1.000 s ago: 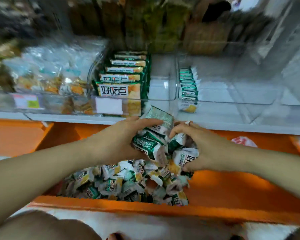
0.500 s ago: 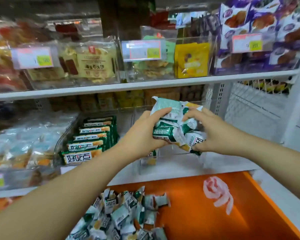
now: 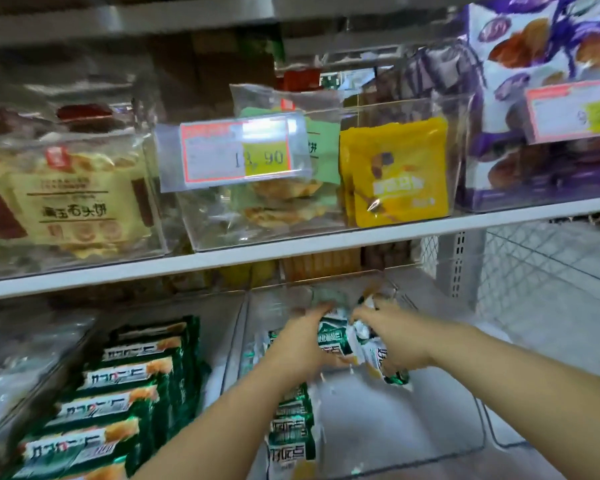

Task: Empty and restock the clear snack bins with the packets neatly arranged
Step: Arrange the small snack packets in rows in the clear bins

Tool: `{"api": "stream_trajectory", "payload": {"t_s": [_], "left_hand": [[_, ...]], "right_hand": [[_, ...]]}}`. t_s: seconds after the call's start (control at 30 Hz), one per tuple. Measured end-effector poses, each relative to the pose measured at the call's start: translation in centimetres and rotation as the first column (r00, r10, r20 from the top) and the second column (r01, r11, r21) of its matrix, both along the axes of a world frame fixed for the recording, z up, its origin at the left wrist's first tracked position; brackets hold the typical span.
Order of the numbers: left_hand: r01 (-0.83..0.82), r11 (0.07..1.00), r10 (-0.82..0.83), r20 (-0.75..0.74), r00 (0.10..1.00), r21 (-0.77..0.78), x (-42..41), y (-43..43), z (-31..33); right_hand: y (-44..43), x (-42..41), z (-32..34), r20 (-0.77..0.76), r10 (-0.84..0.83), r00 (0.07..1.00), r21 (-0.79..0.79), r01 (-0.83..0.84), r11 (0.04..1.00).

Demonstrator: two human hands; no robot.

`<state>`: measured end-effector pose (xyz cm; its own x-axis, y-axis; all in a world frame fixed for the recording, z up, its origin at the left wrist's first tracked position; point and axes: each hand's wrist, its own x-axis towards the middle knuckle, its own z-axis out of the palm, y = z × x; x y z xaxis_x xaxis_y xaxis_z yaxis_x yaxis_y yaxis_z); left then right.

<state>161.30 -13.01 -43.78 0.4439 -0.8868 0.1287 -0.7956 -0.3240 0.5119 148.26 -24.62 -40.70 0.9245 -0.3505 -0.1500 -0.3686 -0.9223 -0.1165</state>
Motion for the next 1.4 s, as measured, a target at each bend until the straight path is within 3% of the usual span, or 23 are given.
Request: {"api": "stream_trajectory", "payload": {"t_s": [0.07, 0.17, 0.33, 0.47, 0.7, 0.83, 0.93, 1.03, 1.17, 1.2, 1.4], "left_hand": [[0.048, 0.991, -0.058, 0.079, 0.995, 0.124, 0.5, -1.3, -0.5], [0.066, 0.965, -0.108, 0.154, 0.982, 0.252, 0.9, -2.9, -1.3], [0.029, 0.959, -0.087, 0.193, 0.977, 0.283, 0.9, -3.8, -2.1], [0.016, 0.980, -0.056, 0.197, 0.979, 0.197, 0.6, -3.0, -1.1], [-0.024, 0.999, 0.023, 0.040, 0.999, 0.023, -1.2, 1.3, 1.5], [-0.111, 0.991, 0.110, -0.025, 0.994, -0.072, -2.3, 4.7, 3.1], [-0.150, 0.978, 0.137, -0.098, 0.986, -0.145, -3.7, 7.5, 4.3], [-0.185, 0.960, 0.153, -0.161, 0.975, -0.208, -5.4, 10.5, 5.1], [-0.252, 0.929, 0.190, -0.234, 0.953, -0.271, -7.6, 14.3, 5.3], [-0.259, 0.923, 0.193, -0.243, 0.951, -0.283, -8.3, 15.2, 5.3], [-0.259, 0.910, 0.196, -0.214, 0.957, -0.323, -10.6, 19.5, 4.9]], "right_hand": [[-0.2, 1.0, -0.5, -0.118, -0.007, 0.993, -0.097, -0.005, 0.995], [-0.3, 1.7, -1.3, -0.168, -0.021, 0.986, -0.202, -0.014, 0.979], [-0.8, 1.7, -2.4, -0.041, -0.045, 0.998, -0.268, 0.032, 0.963], [-0.4, 1.0, -2.9, 0.096, -0.081, 0.992, -0.292, 0.106, 0.951], [1.5, -2.6, -0.8, 0.341, -0.198, 0.919, 0.019, 0.204, 0.979], [2.8, -4.5, 0.0, 0.403, -0.212, 0.890, 0.088, 0.193, 0.977], [3.9, -6.1, 0.9, 0.495, -0.249, 0.832, 0.257, 0.134, 0.957], [5.8, -7.7, 1.9, 0.579, -0.312, 0.753, 0.470, 0.004, 0.882], [9.3, -10.2, 2.9, 0.516, -0.461, 0.722, 0.771, -0.157, 0.617], [10.2, -10.8, 2.9, 0.497, -0.461, 0.735, 0.796, -0.174, 0.580], [14.7, -13.1, 2.1, 0.507, -0.503, 0.700, 0.760, -0.088, 0.644]]}}
